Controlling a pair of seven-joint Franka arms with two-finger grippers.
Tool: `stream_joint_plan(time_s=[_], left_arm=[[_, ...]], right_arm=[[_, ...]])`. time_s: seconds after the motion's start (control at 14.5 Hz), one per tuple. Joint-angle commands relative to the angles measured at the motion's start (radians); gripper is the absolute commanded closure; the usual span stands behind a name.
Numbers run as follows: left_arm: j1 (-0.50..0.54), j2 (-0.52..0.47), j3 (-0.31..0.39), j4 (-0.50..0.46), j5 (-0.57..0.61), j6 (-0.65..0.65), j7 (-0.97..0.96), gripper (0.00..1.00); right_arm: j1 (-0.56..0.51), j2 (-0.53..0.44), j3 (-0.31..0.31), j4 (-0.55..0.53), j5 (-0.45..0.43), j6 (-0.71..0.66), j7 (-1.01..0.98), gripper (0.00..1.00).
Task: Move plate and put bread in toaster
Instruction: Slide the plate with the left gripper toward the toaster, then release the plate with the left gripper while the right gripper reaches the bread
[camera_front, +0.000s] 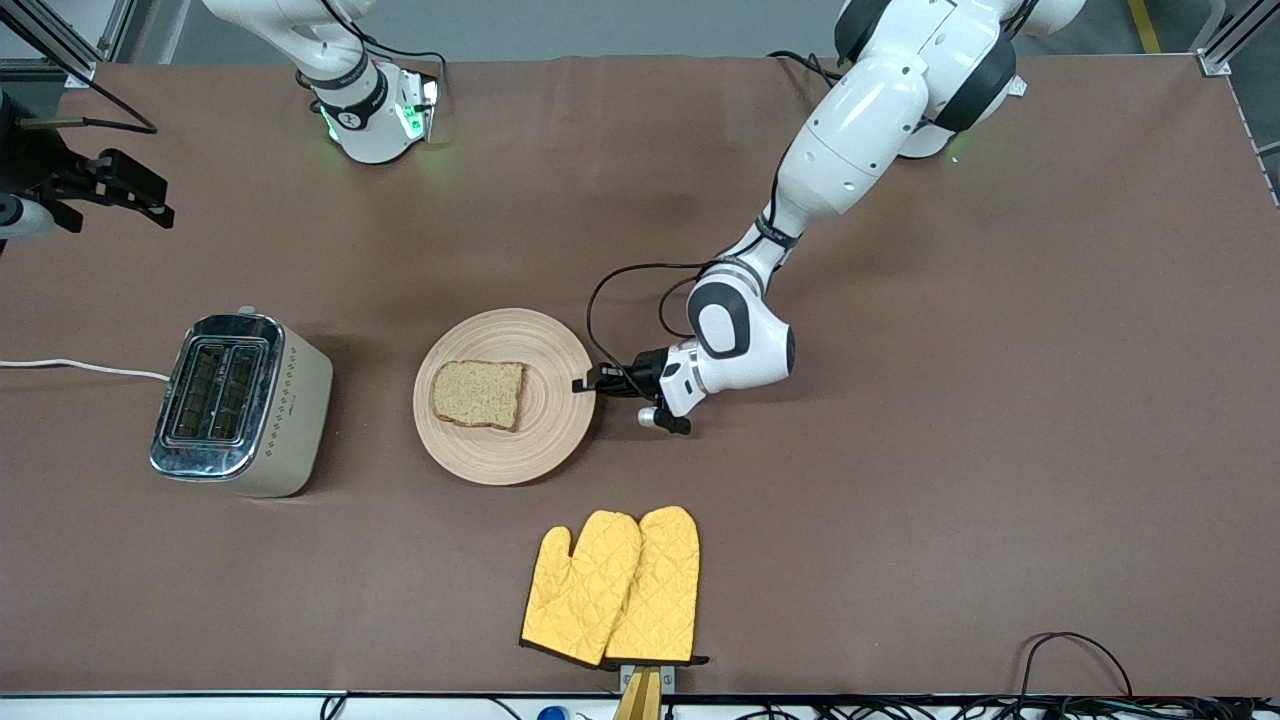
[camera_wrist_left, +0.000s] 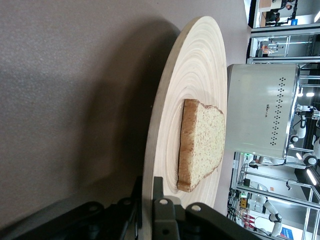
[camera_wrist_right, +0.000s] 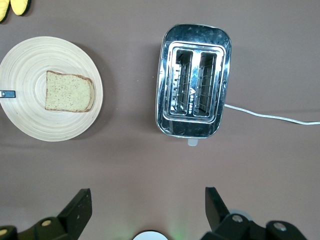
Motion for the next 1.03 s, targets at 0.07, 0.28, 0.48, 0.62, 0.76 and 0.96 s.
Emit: stream_joint_plan(time_s=[0.07,0.28,0.48,0.62,0.76,0.96], left_arm=[[0.002,0.011,0.0,0.033,-0.03,0.012,0.0,0.62],[0.014,-0.016,0.014,0.03,-0.014,0.012,-0.018,0.0],[0.041,-0.04,0.036,0.021,0.057,0.012,-0.073,0.0],[0.081,-0.082,0.036,-0.011,0.21,0.01,-0.167,0.0],[0.135,-0.137,0.034,-0.042,0.347,-0.002,-0.268,0.0],[0.207,-0.21,0.034,-0.103,0.551,-0.017,-0.313,0.0]], right_arm=[[0.004,-0.021,0.003,-0.026,0.017,0.02,0.001,0.0],[0.01,-0.02,0.004,-0.027,0.023,0.02,0.002,0.0],[0.007,-0.02,0.003,-0.035,0.041,0.018,0.013,0.0],[0.008,-0.021,0.003,-0.063,0.041,0.049,0.016,0.0],[0.027,-0.017,0.004,-0.101,0.057,0.093,0.044,0.0],[0.097,-0.012,0.004,-0.206,0.061,0.216,0.123,0.0]])
